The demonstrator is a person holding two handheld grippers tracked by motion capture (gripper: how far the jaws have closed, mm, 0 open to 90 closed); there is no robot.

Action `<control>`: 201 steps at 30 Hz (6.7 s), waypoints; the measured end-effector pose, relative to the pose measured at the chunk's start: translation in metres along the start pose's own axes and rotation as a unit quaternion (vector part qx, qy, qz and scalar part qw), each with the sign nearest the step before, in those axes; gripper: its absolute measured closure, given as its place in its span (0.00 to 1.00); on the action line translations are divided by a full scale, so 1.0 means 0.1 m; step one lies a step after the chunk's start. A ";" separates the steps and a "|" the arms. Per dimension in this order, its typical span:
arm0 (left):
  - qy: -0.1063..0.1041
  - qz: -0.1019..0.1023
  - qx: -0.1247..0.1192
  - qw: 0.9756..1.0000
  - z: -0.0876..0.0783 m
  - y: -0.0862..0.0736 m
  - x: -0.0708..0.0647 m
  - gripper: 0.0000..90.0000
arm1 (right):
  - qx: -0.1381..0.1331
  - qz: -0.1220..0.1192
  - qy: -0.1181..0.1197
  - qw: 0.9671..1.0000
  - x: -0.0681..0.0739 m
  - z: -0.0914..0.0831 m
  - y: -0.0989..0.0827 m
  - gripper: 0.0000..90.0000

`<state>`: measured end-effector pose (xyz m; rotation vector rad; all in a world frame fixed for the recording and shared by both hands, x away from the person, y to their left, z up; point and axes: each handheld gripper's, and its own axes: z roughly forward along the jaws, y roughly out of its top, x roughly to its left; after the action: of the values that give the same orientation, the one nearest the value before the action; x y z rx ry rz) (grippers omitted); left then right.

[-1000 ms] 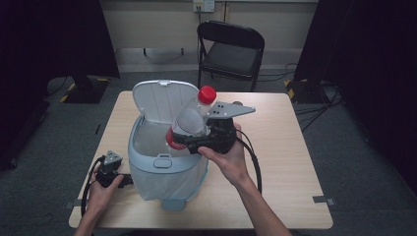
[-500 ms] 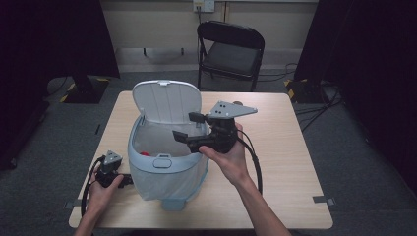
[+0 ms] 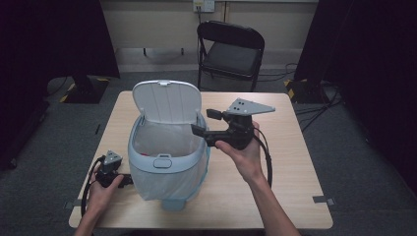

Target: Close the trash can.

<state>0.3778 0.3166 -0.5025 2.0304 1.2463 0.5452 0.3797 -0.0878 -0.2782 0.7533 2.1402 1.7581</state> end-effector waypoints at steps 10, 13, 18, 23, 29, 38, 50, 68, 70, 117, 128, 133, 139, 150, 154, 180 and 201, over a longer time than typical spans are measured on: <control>0.000 0.001 0.000 1.000 0.00 0.00 0.00 0.12 | 0.019 0.011 -0.059 0.998 -0.33 0.00 0.05 0.33; 0.000 0.001 0.000 1.000 0.00 0.00 0.00 0.12 | 0.029 0.011 -0.075 0.997 -0.44 0.09 0.08 0.34; 0.000 0.001 0.000 1.000 0.00 0.00 0.00 0.12 | 0.038 0.020 -0.086 0.995 -0.58 0.25 0.12 0.34; -0.001 0.000 0.001 1.000 0.00 0.00 0.00 0.12 | 0.030 0.010 -0.095 0.995 -0.58 0.38 0.21 0.35; 0.000 0.000 0.000 1.000 0.00 0.00 0.00 0.12 | 0.019 0.006 -0.088 0.996 -0.61 0.48 0.30 0.34; 0.000 0.000 0.000 1.000 0.00 0.00 0.00 0.12 | -0.013 0.011 -0.061 0.998 -0.62 0.48 0.36 0.36; 0.001 -0.001 0.001 1.000 0.01 0.01 0.00 0.12 | 0.002 0.008 -0.026 1.000 -0.53 0.43 0.33 0.36; 0.001 -0.002 0.001 1.000 0.01 0.01 0.00 0.12 | 0.025 -0.006 -0.005 1.000 -0.37 0.37 0.26 0.36; 0.001 -0.001 0.001 1.000 0.01 0.01 0.00 0.12 | 0.027 -0.005 -0.002 1.000 -0.35 0.36 0.26 0.36; 0.003 -0.002 0.001 1.000 0.00 0.00 0.00 0.12 | 0.065 -0.063 0.032 0.995 0.54 0.48 -0.03 0.17; 0.003 -0.005 0.001 1.000 0.00 0.00 -0.01 0.12 | 0.074 -0.081 0.030 0.994 0.55 0.47 -0.05 0.18; 0.003 -0.004 0.001 1.000 0.00 0.00 -0.01 0.12 | 0.078 -0.081 0.033 0.993 0.53 0.49 -0.03 0.18; 0.004 -0.003 0.001 1.000 0.00 0.00 -0.01 0.12 | 0.068 -0.061 0.030 0.995 0.42 0.47 -0.02 0.18; 0.003 -0.004 0.001 1.000 0.00 0.00 -0.01 0.12 | 0.060 -0.036 -0.013 0.997 0.18 0.31 0.02 0.18; 0.004 -0.003 0.001 1.000 0.00 0.00 -0.01 0.12 | 0.054 -0.027 -0.029 0.998 0.08 0.22 0.01 0.19; 0.006 -0.006 0.001 1.000 -0.01 -0.01 -0.01 0.12 | 0.082 0.048 -0.165 0.982 -0.60 -0.45 -0.62 0.22; 0.006 -0.005 0.001 1.000 -0.01 -0.01 -0.01 0.12 | 0.161 0.120 -0.240 0.950 -1.02 -0.78 -1.59 0.22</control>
<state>0.3765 0.3162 -0.5024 2.0245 1.2654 0.5522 0.3893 -0.2285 -0.4258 1.4138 2.0674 1.1559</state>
